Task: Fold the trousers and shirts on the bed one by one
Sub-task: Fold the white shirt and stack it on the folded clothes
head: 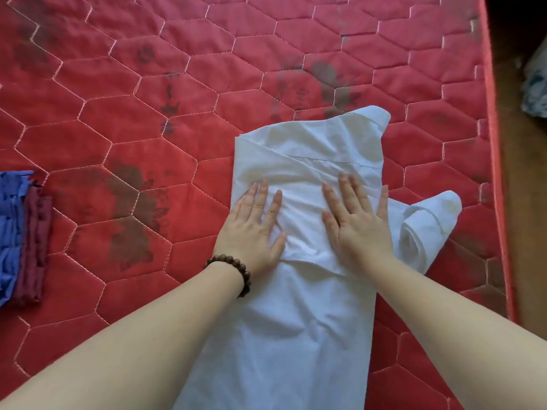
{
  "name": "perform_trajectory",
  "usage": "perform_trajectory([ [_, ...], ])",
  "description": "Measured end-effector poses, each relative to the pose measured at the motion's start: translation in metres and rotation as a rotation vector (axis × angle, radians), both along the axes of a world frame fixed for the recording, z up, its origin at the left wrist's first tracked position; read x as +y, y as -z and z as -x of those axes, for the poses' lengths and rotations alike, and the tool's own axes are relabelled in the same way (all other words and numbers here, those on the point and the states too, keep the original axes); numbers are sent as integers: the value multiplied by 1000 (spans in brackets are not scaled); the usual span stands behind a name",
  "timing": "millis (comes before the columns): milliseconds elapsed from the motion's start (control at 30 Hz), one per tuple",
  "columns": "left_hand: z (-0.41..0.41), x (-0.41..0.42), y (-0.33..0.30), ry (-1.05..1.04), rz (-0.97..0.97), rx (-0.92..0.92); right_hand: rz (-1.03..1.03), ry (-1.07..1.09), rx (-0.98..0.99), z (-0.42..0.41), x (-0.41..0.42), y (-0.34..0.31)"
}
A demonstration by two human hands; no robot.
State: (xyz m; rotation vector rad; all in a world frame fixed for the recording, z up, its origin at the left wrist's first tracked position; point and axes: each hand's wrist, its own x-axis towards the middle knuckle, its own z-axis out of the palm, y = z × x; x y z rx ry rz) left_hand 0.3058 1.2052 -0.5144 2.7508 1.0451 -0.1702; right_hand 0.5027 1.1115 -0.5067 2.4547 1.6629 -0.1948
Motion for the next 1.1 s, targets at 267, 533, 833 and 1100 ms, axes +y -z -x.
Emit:
perform_trajectory([
  [267, -45, -10, -23, -217, 1, 104, 36, 38, -87, -48, -82, -24],
  [533, -38, -23, -8, -237, 30, 105, -25, 471, -104, -88, -156, -41],
  [833, -60, -54, -20, 132, 56, -84, -491, 1146, 445, -118, -181, -59],
  [1100, -71, -66, 0, 118, 40, 141, -394, 1233, 650, -145, -195, -52],
])
